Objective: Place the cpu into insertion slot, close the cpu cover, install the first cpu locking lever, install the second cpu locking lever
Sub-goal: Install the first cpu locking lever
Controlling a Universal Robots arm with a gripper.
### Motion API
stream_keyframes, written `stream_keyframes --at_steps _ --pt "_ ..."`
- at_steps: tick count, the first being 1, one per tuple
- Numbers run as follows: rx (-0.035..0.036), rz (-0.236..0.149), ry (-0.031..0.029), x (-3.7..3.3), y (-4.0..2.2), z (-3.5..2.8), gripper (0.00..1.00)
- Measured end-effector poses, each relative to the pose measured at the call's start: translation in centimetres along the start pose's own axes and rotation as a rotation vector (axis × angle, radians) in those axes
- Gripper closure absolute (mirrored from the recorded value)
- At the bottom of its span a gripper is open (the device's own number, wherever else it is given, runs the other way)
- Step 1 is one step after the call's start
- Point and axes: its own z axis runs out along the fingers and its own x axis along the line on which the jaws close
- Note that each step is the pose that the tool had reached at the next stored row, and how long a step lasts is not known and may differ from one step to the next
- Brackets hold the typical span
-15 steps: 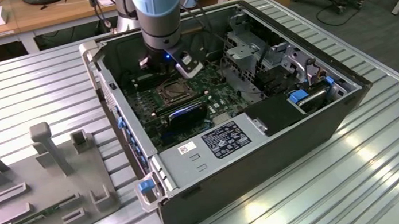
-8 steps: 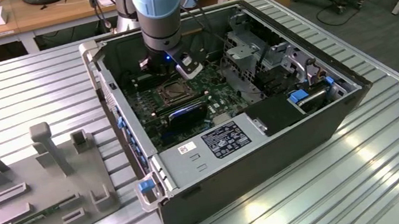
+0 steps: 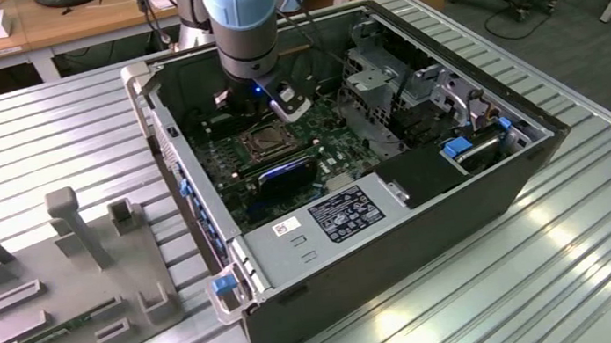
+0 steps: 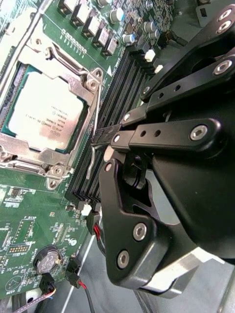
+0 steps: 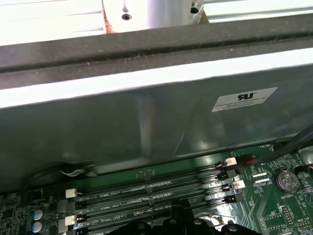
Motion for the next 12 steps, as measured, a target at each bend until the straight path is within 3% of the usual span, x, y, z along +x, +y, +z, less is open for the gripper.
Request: stream_keyframes --at_steps 4,12 --pt "0.0009 0.009 -0.0042 -0.03 -0.01 0.06 0.89" --pt "0.0057 0.053 -0.0232 -0.01 0.02 0.11 0.89"
